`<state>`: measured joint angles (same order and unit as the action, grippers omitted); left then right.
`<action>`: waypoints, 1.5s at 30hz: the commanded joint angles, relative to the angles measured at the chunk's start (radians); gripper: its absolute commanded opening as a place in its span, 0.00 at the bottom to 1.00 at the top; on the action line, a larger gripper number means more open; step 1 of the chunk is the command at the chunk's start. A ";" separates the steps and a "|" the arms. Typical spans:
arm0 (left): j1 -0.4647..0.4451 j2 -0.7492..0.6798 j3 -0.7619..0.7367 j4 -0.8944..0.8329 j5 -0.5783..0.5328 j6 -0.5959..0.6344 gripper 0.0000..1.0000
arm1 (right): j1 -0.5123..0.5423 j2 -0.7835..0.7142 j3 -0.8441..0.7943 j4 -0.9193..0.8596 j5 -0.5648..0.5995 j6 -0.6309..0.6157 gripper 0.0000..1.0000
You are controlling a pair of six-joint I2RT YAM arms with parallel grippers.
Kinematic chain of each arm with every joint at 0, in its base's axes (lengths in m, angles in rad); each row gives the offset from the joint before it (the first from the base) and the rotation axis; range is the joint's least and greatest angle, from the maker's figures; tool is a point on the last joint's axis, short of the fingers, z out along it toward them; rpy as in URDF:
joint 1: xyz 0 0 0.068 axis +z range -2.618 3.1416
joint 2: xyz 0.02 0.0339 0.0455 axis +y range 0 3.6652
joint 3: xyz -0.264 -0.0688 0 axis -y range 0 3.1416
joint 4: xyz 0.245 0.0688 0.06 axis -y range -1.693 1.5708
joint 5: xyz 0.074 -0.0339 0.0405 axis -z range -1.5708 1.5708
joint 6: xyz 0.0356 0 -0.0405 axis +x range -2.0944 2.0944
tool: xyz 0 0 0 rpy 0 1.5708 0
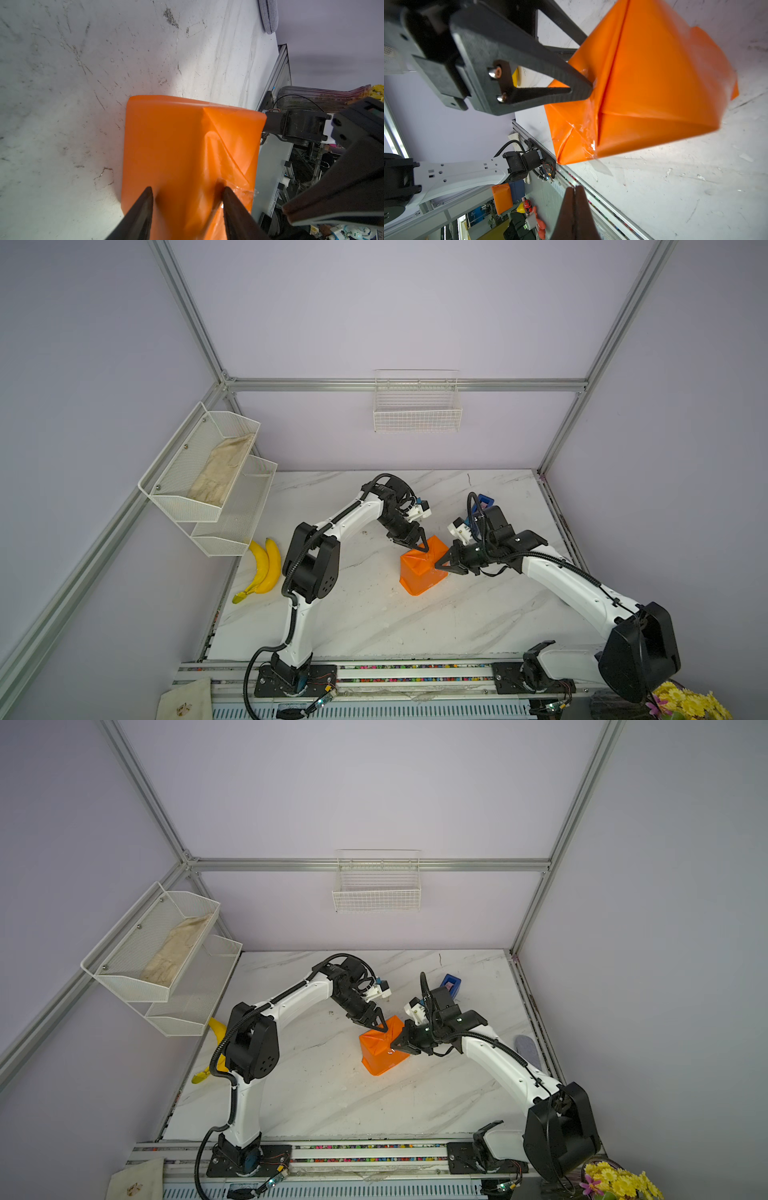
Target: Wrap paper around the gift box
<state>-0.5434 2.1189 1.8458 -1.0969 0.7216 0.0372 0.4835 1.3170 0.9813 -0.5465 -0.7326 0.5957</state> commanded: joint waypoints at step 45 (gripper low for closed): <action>0.013 0.026 -0.022 -0.063 -0.156 0.030 0.51 | 0.099 0.085 -0.084 0.105 0.249 0.133 0.00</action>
<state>-0.5385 2.1189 1.8458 -1.1080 0.7136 0.0422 0.5781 1.3994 0.8787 -0.4011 -0.5255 0.7418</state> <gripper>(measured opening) 0.511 0.045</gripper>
